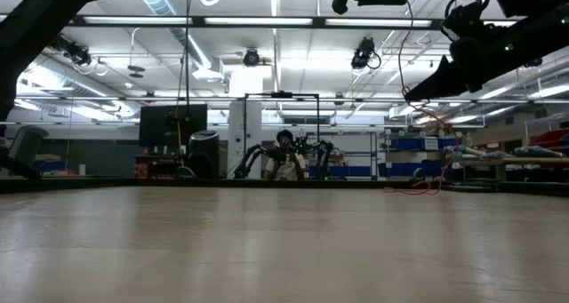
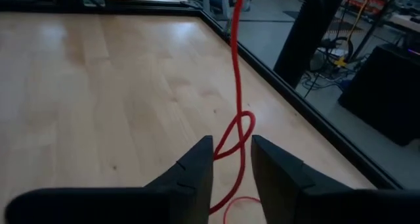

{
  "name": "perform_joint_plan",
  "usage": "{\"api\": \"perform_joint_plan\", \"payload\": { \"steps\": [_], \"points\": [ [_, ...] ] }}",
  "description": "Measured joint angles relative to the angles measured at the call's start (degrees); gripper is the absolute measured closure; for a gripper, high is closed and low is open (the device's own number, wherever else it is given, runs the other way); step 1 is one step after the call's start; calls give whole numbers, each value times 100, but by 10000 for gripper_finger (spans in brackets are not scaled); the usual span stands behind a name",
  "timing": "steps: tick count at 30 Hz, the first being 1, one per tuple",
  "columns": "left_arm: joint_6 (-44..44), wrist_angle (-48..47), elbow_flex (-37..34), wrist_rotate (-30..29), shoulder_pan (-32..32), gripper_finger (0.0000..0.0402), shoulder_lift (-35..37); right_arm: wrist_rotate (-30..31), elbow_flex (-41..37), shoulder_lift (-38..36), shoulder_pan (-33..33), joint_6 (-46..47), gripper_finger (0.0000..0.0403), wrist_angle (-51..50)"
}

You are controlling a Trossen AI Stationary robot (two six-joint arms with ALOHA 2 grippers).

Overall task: Coil cords
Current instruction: Coil the red wire cable onto the black spool

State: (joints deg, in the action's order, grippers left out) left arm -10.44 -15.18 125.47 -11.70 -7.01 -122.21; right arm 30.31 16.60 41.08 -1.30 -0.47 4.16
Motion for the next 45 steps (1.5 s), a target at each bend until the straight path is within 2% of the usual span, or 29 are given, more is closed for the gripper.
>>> {"api": "perform_joint_plan", "payload": {
  "steps": [5, 10, 15, 18, 26, 29, 32, 35, 41, 45],
  "points": [
    [0, -3, 0, 0, 0, 399, 1, 23, 0, 0, 0, -121, 390, -64],
    [-1, -319, 0, -1, -9, 399, 2, 560, 0, -160, -2, -70, 398, -530],
    [-2, -663, 0, -2, -11, 399, 2, 1630, 0, -511, 14, 145, 400, -784],
    [-6, -879, 0, -2, -11, 399, 2, 2076, 0, -749, 88, 151, 401, -857],
    [-671, -2183, 0, -67, -17, 399, 2, 2564, 467, -1445, 164, -387, 402, -1102],
    [-900, -2705, 0, -339, -17, 399, 2, 2483, 839, -1620, 164, -582, 402, -1143],
    [-915, -2949, 0, -725, -26, 399, 2, 2149, 1235, -1674, 129, -618, 402, -1149],
    [-759, -2977, 0, -867, -67, 399, 2, 1726, 1570, -1575, 61, -618, 402, -1152],
    [-70, -2996, 0, -989, -222, 399, 2, 954, 1961, -1059, -190, -545, 403, -821],
    [380, -3008, 0, -960, -334, 399, 2, 786, 2000, -565, -360, -675, 403, -259]
  ]
}}
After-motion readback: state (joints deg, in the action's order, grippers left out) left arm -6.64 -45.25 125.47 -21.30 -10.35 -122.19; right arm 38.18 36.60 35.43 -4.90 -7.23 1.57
